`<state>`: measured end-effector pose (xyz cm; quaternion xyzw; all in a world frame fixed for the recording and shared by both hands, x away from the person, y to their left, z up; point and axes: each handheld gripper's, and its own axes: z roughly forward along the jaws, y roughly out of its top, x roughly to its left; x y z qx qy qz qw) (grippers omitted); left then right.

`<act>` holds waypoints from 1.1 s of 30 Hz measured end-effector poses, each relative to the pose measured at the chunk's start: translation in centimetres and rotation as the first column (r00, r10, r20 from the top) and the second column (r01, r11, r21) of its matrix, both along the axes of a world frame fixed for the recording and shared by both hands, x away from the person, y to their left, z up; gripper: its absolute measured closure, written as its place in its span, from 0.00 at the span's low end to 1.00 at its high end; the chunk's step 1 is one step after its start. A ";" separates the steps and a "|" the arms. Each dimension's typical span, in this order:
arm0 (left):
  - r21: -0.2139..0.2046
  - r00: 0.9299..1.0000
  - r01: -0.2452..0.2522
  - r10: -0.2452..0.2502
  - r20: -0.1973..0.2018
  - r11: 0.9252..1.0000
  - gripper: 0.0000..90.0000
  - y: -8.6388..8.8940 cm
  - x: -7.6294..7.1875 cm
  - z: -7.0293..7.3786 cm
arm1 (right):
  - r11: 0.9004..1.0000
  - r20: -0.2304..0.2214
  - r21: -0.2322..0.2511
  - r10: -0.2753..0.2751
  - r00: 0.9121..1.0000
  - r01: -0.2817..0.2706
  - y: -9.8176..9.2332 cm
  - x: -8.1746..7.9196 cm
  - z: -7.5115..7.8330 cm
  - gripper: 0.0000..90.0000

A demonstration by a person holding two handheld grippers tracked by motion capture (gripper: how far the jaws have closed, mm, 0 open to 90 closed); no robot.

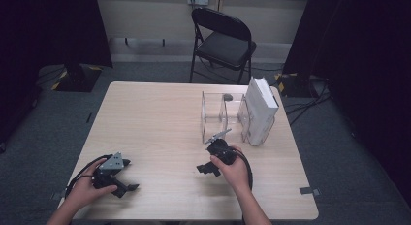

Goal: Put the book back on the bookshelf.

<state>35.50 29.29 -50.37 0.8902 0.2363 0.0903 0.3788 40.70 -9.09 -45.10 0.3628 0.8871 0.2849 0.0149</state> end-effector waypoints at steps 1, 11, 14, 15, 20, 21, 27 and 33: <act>0.000 1.000 0.000 0.000 0.000 1.000 0.00 0.0 0.0 0.0 | 1.000 -0.003 -0.003 -0.001 1.000 0.001 0.1 0.0 0.0 0.22; 0.000 1.000 0.000 0.000 0.000 1.000 0.00 0.0 0.0 0.0 | 0.999 0.012 0.005 0.031 0.999 -0.031 1.4 -0.3 -0.6 0.22; 0.003 1.000 0.002 -0.002 -0.002 1.000 0.00 0.0 0.0 0.0 | 0.999 0.012 0.005 0.038 0.999 -0.038 1.7 -0.4 -0.9 0.22; -0.001 1.000 0.000 0.000 0.000 1.000 0.00 0.0 0.0 0.0 | 0.999 0.017 0.002 0.044 0.999 -0.044 1.8 -0.4 -0.9 0.22; -0.001 1.000 -0.001 0.001 0.001 1.000 0.00 0.0 0.0 0.0 | 0.998 0.034 0.003 0.069 0.997 -0.069 2.5 -0.6 -1.4 0.22; 0.000 1.000 0.000 0.000 0.000 1.000 0.00 0.0 0.0 0.0 | 0.997 0.045 0.012 0.081 0.996 -0.082 2.6 -0.6 -1.6 0.22; -0.001 1.000 -0.001 0.001 0.001 1.000 0.00 0.0 0.0 0.0 | 0.994 0.079 -0.024 0.105 0.991 -0.103 3.5 -1.1 -2.1 0.21; -0.001 1.000 -0.001 0.001 0.001 1.000 0.00 0.0 0.0 0.0 | 0.989 0.124 -0.061 0.141 0.982 -0.134 4.4 -1.6 -2.8 0.21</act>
